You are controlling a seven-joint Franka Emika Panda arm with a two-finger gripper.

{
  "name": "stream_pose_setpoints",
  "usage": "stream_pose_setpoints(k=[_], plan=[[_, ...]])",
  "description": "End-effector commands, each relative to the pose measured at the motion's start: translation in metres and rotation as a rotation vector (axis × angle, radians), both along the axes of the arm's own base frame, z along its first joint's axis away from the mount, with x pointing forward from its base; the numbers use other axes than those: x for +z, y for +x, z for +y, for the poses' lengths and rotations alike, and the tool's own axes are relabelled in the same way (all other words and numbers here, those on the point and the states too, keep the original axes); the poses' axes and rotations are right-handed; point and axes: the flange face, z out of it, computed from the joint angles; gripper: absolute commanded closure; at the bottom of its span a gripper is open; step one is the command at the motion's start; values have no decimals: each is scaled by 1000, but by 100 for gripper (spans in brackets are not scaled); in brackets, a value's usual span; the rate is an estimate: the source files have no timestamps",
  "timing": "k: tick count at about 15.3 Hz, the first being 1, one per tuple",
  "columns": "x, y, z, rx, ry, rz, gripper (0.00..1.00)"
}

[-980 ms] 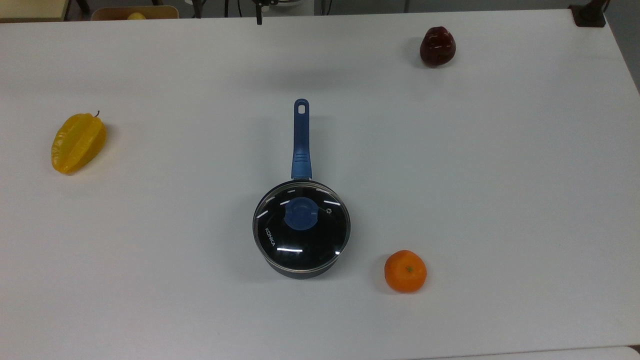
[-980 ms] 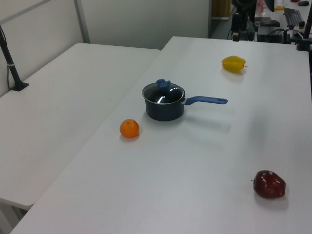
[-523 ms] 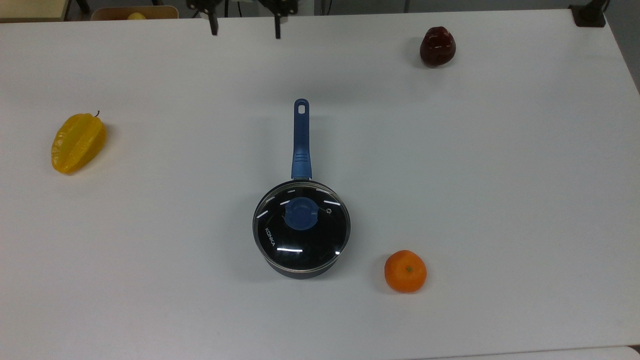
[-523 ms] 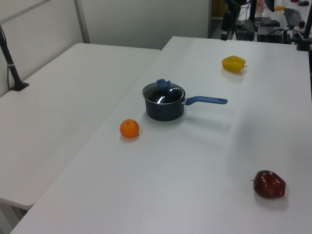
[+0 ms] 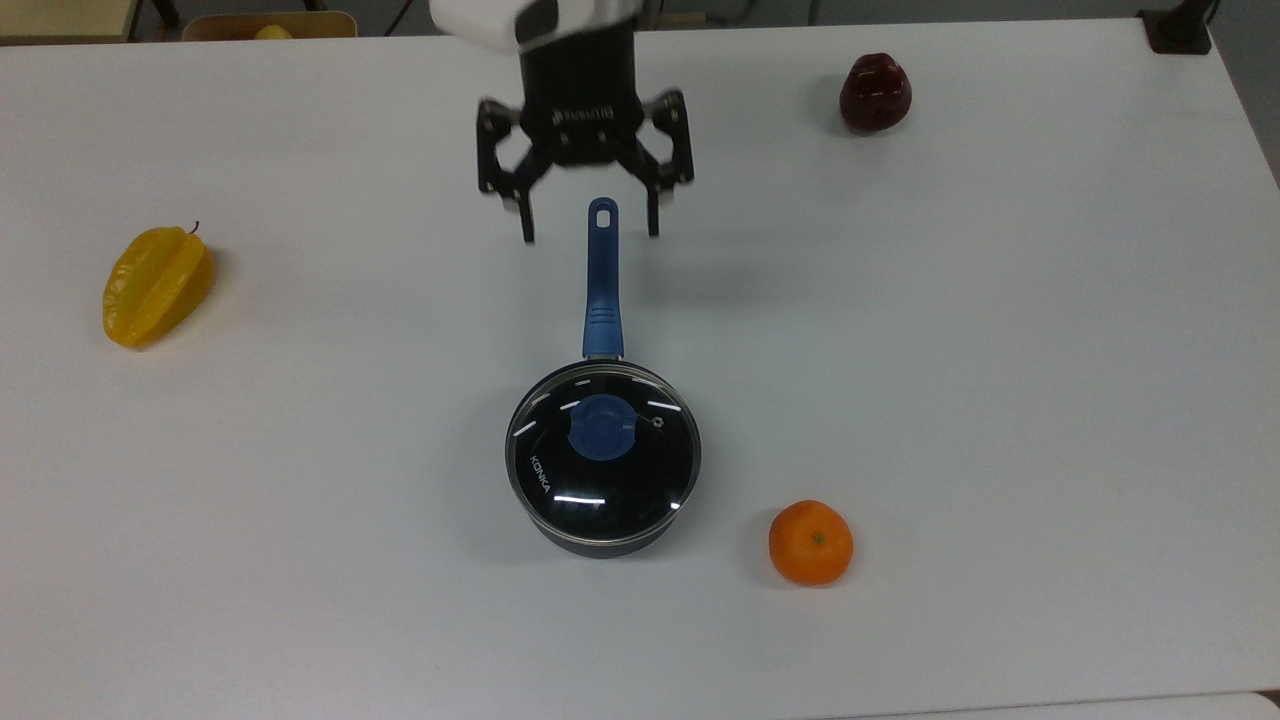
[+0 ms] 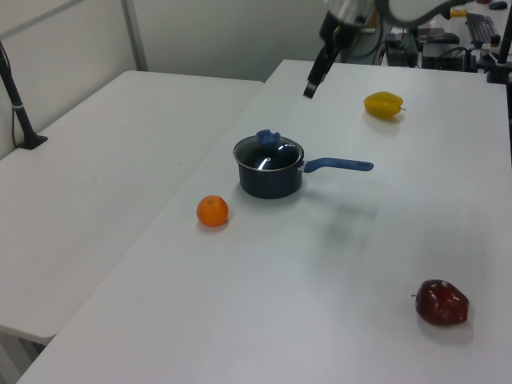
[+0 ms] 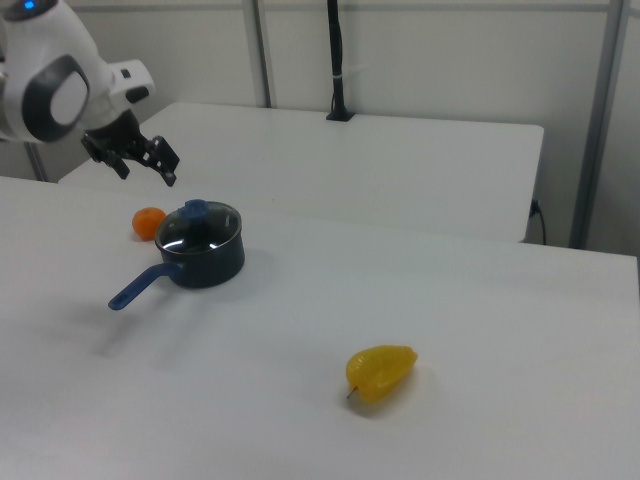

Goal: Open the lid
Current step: 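Lower the gripper and grasp the blue knob of the glass lid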

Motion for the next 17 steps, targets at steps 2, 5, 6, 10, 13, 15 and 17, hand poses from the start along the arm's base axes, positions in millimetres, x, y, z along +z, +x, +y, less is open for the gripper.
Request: stream_pose_setpoints(k=[2, 5, 6, 10, 13, 15, 17], plan=[[-51, 33, 9, -53, 62, -128, 0], [-81, 45, 10, -38, 44, -147, 0], [-90, 48, 11, -31, 36, -153, 0], [-111, 55, 10, -10, 9, -190, 0], [-123, 59, 9, -6, -1, -199, 0], [-128, 60, 8, -8, 4, -215, 4], [-131, 62, 6, -11, 5, -222, 11]])
